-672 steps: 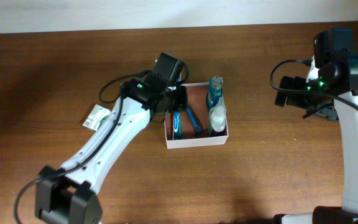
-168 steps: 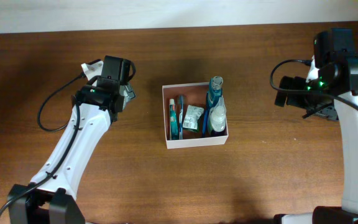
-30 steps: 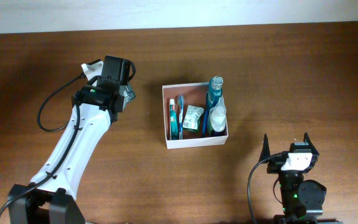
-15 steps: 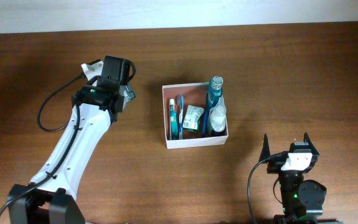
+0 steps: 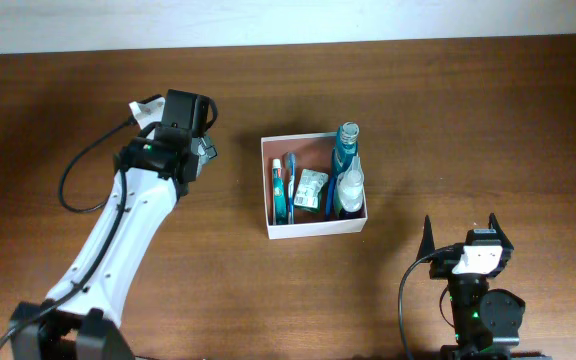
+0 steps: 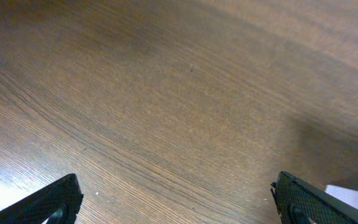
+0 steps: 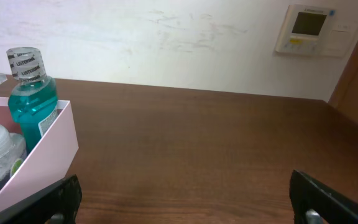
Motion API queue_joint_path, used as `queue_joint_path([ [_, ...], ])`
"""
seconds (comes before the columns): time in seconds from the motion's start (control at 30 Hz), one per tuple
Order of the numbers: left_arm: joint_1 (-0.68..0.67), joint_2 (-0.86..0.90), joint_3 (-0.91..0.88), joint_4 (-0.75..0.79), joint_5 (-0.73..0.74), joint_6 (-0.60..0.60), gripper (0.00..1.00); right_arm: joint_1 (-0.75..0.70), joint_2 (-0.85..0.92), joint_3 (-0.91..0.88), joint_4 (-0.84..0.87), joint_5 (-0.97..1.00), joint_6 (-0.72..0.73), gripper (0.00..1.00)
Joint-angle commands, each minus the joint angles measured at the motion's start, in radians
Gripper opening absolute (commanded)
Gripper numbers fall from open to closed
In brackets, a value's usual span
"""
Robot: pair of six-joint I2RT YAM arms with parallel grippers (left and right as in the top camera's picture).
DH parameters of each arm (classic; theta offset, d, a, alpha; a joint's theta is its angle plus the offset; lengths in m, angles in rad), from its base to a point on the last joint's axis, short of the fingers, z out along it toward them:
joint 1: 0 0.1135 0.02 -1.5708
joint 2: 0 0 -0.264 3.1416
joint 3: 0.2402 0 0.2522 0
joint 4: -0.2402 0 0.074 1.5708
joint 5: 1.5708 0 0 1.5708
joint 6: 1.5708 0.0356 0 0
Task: Pack container
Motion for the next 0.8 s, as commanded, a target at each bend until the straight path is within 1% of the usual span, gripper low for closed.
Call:
queue_joint_path([
  [0.0,0.003,-0.100,0.012,0.000,-0.014,0.012,0.99,-0.006,-0.009,-0.005,-0.007,-0.010,-0.004,0.98],
  [0.37,0.003,-0.397,0.012,0.000,-0.014,0.012,0.99,-0.006,-0.009,-0.005,-0.007,-0.010,-0.004,0.98],
  [0.77,0.003,-0.809,0.012,0.000,-0.015,0.012,0.99,-0.006,-0.009,-0.005,-0.007,-0.010,-0.004,0.98],
])
